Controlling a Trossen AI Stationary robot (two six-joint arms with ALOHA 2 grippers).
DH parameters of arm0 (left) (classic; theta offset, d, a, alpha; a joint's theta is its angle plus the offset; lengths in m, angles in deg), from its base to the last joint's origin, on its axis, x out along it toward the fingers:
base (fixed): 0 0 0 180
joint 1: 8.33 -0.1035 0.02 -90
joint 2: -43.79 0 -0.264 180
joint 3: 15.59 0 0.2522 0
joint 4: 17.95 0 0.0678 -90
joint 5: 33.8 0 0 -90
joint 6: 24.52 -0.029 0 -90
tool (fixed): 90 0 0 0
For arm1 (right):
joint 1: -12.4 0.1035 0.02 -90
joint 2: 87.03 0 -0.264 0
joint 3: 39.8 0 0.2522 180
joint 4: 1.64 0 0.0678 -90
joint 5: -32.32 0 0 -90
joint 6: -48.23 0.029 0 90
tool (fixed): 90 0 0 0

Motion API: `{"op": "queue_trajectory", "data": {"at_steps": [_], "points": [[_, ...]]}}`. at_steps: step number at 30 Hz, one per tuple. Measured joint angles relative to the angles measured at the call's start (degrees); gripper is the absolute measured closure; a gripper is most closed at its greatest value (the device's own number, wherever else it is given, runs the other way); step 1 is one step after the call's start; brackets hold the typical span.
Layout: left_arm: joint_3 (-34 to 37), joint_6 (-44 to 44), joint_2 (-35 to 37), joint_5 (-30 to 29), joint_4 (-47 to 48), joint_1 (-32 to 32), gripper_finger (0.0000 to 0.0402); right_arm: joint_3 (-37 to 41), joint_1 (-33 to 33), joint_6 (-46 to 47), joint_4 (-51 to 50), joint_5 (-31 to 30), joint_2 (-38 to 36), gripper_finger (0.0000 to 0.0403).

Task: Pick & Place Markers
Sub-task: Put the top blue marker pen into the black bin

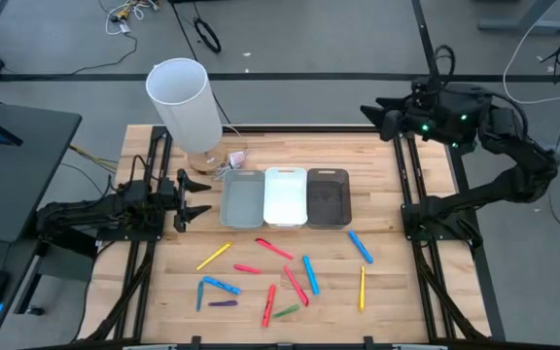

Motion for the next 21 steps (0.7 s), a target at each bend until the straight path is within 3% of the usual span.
{"op": "queue_trajectory", "data": {"at_steps": [6, 13, 21], "points": [[0.0, 0.0, 0.0, 0.0, 0.0, 0.0, 0.0099, -1.2, 6.7, 7.5, -3.8, -3.1, 2.7, 0.0060], [0.0, 0.0, 0.0, 0.0, 0.0, 0.0, 0.0099, -1.2, 14.2, 17.4, -12.5, -3.0, 4.5, 0.0060], [0.0, 0.0, 0.0, 0.0, 0.0, 0.0, 0.0099, -1.2, 22.3, 27.5, -15.3, -2.2, 5.6, 0.0060]]}}
